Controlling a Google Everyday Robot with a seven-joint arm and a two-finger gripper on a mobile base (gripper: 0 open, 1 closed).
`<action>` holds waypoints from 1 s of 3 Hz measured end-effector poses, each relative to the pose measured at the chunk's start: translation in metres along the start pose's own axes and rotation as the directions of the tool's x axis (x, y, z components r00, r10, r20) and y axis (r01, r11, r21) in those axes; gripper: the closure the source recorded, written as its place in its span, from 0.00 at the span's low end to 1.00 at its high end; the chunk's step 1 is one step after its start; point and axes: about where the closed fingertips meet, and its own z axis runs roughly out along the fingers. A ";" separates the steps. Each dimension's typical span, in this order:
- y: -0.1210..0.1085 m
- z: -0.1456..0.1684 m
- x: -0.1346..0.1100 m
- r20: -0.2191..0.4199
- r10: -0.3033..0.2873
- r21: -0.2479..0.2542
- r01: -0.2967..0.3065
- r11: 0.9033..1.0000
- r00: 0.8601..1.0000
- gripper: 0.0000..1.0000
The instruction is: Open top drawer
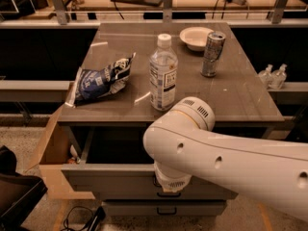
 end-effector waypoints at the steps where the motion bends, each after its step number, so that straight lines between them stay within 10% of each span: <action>1: 0.003 -0.037 0.004 -0.040 0.027 0.067 -0.024 0.997 0.999 1.00; 3: -0.005 -0.150 0.030 -0.150 0.117 0.275 -0.072 0.959 0.982 1.00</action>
Offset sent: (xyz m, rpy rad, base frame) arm -0.0208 -0.0350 0.2066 -0.1652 -0.3736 -0.1541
